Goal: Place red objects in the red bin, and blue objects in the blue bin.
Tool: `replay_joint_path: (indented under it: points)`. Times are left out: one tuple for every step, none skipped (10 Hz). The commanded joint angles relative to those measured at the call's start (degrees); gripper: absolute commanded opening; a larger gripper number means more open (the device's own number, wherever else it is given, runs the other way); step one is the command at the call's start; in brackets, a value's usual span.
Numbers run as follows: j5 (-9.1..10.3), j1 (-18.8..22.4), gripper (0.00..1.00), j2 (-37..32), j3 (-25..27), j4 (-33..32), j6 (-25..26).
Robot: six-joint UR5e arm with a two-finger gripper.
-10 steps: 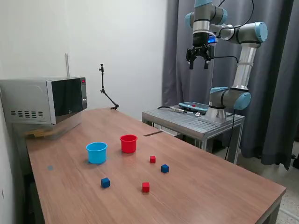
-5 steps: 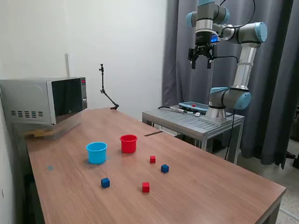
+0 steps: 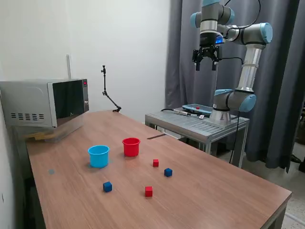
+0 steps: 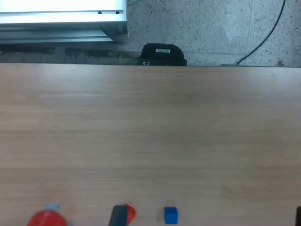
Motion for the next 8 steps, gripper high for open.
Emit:
replay_joint_path:
  points:
    - [0.09,-0.04,1.0,-0.06,0.35,0.11,0.13]
    - [0.09,0.04,1.0,-0.15,0.35,0.11,0.13]
    - [0.01,-0.04,1.0,-0.15,0.35,0.11,0.04]
    - [0.01,-0.48,1.0,-0.06,0.35,0.02,0.04]
    - [-0.17,-0.92,1.0,0.2,0.44,0.02,0.04]
    - [-0.26,-1.1,1.0,1.77,0.35,-0.07,-0.05]
    - [-0.26,-1.97,1.0,4.05,-0.17,-0.07,-0.05]
    - [-0.08,-4.5,1.0,6.68,-0.61,-0.5,-0.13]
